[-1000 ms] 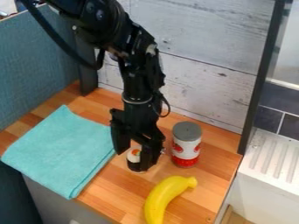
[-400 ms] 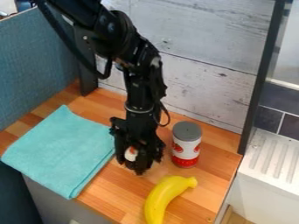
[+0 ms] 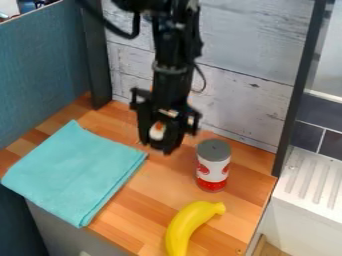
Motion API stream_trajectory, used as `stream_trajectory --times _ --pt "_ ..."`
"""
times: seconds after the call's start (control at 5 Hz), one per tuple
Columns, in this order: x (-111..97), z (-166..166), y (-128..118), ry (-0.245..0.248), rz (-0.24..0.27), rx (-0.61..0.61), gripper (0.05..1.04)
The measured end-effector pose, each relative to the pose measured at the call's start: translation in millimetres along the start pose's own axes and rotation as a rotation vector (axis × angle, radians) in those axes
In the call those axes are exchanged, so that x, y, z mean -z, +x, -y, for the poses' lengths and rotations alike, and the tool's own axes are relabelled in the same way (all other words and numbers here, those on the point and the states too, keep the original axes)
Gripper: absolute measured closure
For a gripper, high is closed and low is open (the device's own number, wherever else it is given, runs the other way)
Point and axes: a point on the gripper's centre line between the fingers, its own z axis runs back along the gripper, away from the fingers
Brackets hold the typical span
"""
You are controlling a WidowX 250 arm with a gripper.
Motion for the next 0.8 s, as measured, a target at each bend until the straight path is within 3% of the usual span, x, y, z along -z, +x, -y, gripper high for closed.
stream_trajectory --times 0.2,0.4,0.8 --pt "3.1 -14.5 25.9 -0.048 0.065 -0.089 0.498" --pt "13.8 -26.4 50.5 -0.05 0.067 -0.134 0.498" --pt "38.1 -35.3 68.6 0.01 0.102 -0.207 0.499"
